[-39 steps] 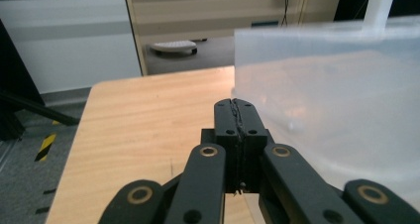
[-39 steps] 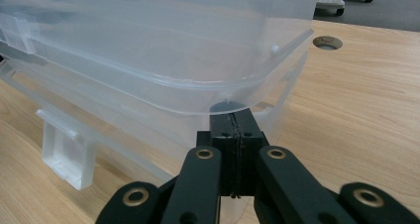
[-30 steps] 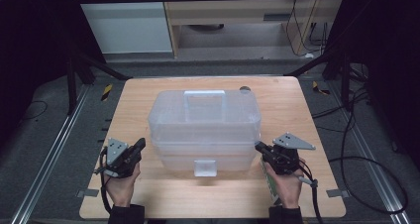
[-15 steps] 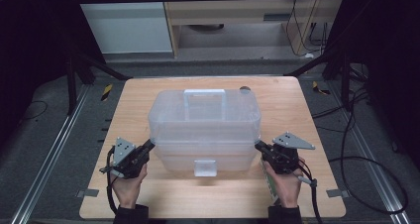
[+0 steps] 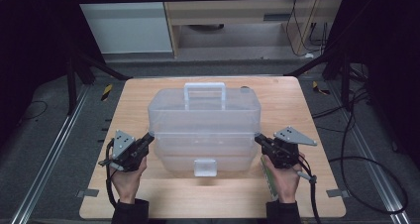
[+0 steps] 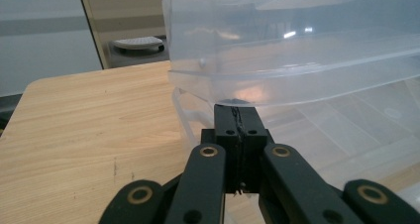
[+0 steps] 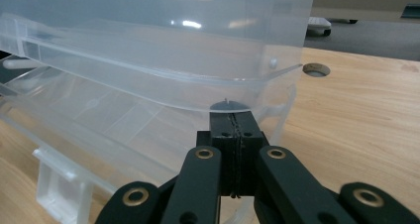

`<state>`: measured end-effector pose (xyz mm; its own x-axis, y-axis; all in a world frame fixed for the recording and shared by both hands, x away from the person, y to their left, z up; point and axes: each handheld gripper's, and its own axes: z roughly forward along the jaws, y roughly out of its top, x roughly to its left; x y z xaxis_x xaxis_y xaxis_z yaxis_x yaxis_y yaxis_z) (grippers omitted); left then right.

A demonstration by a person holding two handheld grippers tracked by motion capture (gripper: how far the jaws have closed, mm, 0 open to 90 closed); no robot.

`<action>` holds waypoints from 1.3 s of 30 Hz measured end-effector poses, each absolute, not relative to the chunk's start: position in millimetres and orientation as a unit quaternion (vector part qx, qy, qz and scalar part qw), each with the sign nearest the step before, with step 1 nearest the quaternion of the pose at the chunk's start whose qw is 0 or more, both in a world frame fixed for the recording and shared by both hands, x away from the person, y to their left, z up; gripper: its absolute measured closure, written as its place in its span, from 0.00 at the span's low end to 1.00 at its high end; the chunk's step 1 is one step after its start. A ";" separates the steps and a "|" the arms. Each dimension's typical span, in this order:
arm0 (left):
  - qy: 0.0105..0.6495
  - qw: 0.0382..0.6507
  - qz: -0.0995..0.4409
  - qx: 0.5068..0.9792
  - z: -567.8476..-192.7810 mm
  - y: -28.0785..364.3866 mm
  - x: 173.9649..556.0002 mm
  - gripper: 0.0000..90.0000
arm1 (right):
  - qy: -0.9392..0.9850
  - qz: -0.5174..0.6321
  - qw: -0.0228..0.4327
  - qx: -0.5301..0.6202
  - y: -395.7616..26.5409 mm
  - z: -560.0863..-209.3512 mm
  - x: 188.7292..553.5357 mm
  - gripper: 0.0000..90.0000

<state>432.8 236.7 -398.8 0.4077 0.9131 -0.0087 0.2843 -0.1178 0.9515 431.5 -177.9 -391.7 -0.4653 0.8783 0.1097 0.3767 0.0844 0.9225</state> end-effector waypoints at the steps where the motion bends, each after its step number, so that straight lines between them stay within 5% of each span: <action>1: 0.441 0.498 0.315 0.677 -398.4 236.2 433.6 0.99 | 0.692 0.503 0.251 0.453 -177.5 -391.0 432.2 1.00; 14: 0.436 0.497 0.316 0.680 -395.5 233.1 439.5 0.98 | 0.695 0.497 0.257 0.450 -176.4 -384.4 436.8 1.00; 27: 0.448 0.479 0.323 0.682 -403.7 236.7 447.1 0.79 | 0.699 0.492 0.258 0.450 -175.2 -385.3 436.3 1.00; 39: 0.432 0.466 0.342 0.692 -393.5 233.0 458.3 0.74 | 0.704 0.488 0.257 0.448 -175.2 -385.0 436.1 1.00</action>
<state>458.3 233.0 -393.5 0.3925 0.9171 0.0703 0.2799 -0.1919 0.9407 436.1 -175.2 -385.0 -0.4665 0.8813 0.0755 0.3804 0.1229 0.9166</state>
